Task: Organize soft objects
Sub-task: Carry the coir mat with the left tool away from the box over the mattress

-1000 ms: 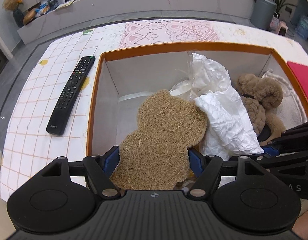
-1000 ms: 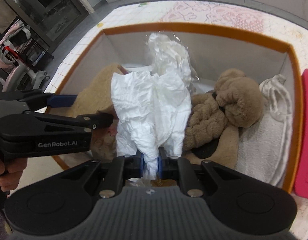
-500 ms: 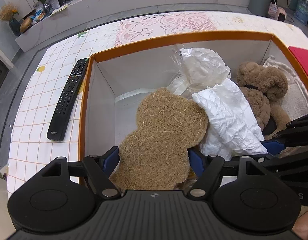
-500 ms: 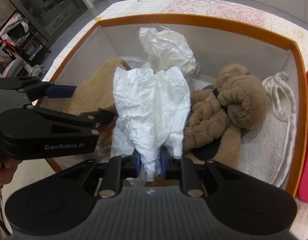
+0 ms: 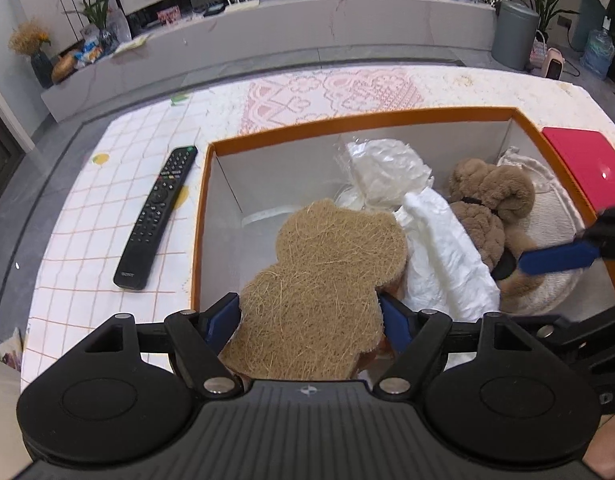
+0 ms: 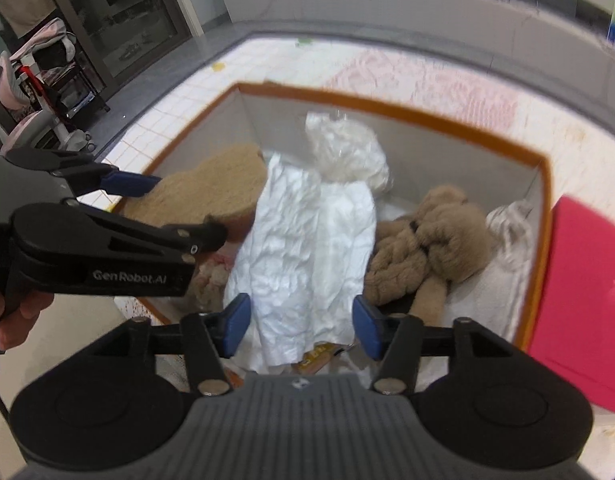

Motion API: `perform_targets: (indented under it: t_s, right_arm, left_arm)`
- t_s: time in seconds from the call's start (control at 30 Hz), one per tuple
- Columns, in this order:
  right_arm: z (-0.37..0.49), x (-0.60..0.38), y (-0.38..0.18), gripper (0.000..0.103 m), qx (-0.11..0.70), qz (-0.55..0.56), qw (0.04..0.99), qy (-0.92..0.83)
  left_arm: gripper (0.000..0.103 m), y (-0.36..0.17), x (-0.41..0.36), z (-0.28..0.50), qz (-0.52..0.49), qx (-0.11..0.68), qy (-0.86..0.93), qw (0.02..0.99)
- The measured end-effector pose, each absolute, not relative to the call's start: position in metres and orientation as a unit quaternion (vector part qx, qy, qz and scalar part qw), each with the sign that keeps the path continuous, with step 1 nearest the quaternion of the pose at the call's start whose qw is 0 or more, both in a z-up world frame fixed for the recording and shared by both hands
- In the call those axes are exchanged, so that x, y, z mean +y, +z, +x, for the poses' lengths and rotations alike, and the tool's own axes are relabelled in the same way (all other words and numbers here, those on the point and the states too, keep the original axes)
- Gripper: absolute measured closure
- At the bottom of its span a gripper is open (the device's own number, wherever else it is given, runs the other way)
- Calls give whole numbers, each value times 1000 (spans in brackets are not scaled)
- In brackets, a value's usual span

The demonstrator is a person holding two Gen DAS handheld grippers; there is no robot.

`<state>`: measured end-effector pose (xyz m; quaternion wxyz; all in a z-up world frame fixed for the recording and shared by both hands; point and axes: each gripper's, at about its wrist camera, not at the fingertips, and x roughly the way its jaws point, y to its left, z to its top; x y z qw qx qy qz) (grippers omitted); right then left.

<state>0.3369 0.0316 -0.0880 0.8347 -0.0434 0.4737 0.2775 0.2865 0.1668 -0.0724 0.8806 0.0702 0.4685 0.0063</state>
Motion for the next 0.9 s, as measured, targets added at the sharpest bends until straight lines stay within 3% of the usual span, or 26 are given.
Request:
perform_targets:
  t_s: [0.57, 0.9]
  right_arm:
    - [274, -50, -27, 39, 378, -7, 894, 241]
    - [234, -135, -25, 38, 373, 28, 909, 183]
  left_arm:
    - [16, -15, 114, 223, 26, 357, -35, 933]
    - [17, -9, 26, 213, 57, 354, -139, 923]
